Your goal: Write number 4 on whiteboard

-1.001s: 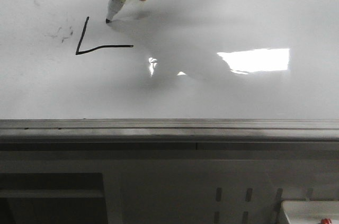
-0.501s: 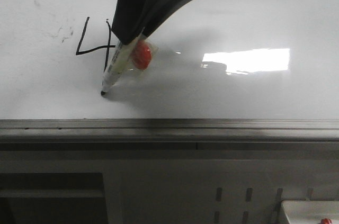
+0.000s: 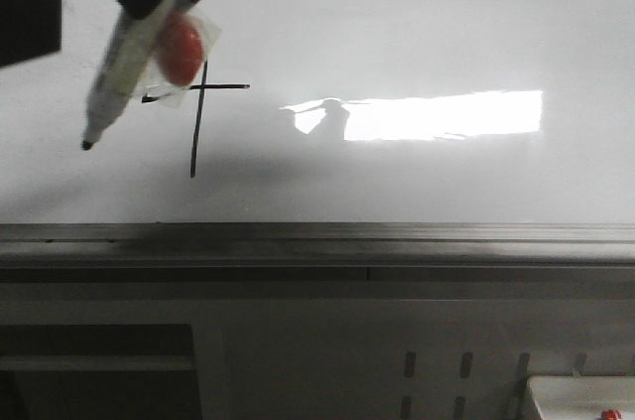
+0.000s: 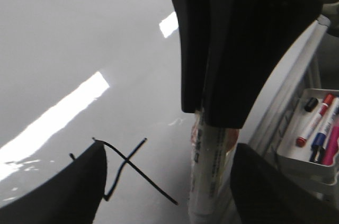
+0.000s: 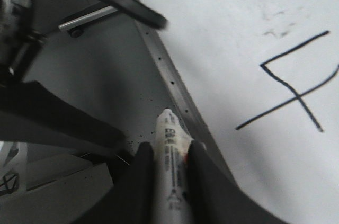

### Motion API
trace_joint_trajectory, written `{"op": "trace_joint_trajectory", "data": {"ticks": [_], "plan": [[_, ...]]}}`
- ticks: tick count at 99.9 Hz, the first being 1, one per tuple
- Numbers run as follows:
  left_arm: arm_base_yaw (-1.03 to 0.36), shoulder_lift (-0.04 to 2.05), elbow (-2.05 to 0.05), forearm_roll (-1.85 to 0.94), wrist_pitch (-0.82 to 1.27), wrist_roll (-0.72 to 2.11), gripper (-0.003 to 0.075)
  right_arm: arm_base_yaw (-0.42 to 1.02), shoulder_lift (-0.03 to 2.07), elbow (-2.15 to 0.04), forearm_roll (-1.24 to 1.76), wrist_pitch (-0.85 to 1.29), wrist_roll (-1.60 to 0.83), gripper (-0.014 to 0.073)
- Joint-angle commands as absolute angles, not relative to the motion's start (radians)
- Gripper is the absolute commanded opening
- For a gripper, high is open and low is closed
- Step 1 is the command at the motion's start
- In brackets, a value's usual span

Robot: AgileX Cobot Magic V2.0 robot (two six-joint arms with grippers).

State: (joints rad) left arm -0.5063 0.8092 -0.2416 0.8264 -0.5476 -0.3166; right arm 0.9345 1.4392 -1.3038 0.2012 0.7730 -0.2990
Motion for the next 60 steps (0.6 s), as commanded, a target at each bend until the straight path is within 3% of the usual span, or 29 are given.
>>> {"op": "trace_joint_trajectory", "data": {"ticks": [1,29,36,49,60], "plan": [[-0.535,0.848,-0.270,0.801,-0.621,-0.336,0.0461,0.952,1.402,-1.338,0.206,0.706,-0.300,-0.0043],[-0.545,0.928,-0.270,0.767,-0.614,-0.393,0.0438,0.952,1.398,-1.338,0.209,0.728,-0.300,-0.0043],[-0.545,0.938,-0.270,0.763,-0.631,-0.393,0.0330,0.952,1.398,-1.338,0.214,0.728,-0.300,-0.0043],[-0.545,0.938,-0.270,0.763,-0.642,-0.394,-0.0023,0.952,1.398,-1.338,0.217,0.728,-0.300,-0.0043],[-0.545,0.938,-0.270,0.763,-0.644,-0.398,-0.0020,0.952,1.398,-1.338,0.246,0.728,-0.300,-0.0045]]}}
